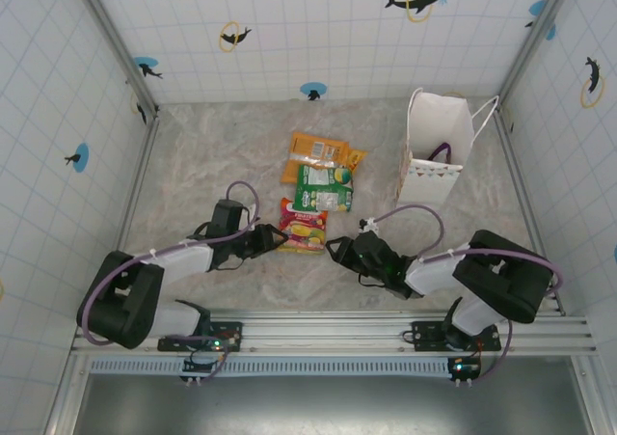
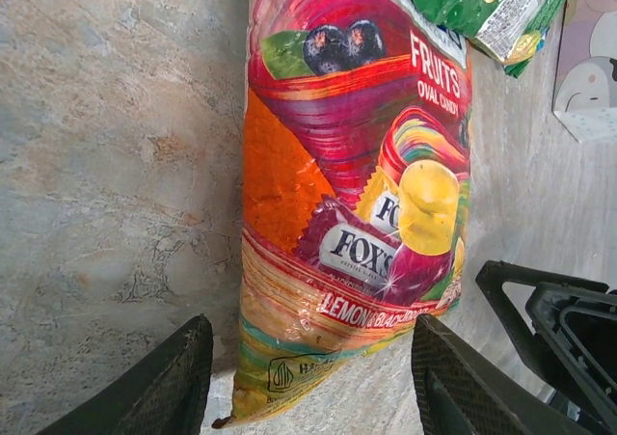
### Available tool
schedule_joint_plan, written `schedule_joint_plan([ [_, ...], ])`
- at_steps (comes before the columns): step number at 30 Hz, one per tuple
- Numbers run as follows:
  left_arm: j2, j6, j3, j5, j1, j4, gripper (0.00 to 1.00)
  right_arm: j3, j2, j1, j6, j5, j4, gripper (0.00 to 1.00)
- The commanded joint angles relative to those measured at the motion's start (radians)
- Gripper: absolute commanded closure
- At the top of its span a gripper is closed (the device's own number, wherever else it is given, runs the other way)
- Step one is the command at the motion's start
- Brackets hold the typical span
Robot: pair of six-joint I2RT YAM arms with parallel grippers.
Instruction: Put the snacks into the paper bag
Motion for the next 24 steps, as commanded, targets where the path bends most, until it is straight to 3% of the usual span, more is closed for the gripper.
schedule_joint_plan([
  [1,0.014,-0.02,-0.011,0.027,0.008,0.031,0.44,0.031,0.034,-0.003,0.047,0.011,0.081,0.52],
  [10,0.044,-0.027,-0.017,0.061,0.01,0.066,0.45,0.034,0.104,-0.006,0.103,-0.023,0.158,0.52],
  [17,0.066,-0.043,-0.021,0.099,0.009,0.116,0.49,0.052,0.143,-0.012,0.108,-0.057,0.18,0.59],
  [24,0.077,-0.046,-0.011,0.132,0.009,0.14,0.61,0.072,0.17,-0.016,0.103,-0.087,0.201,0.65],
])
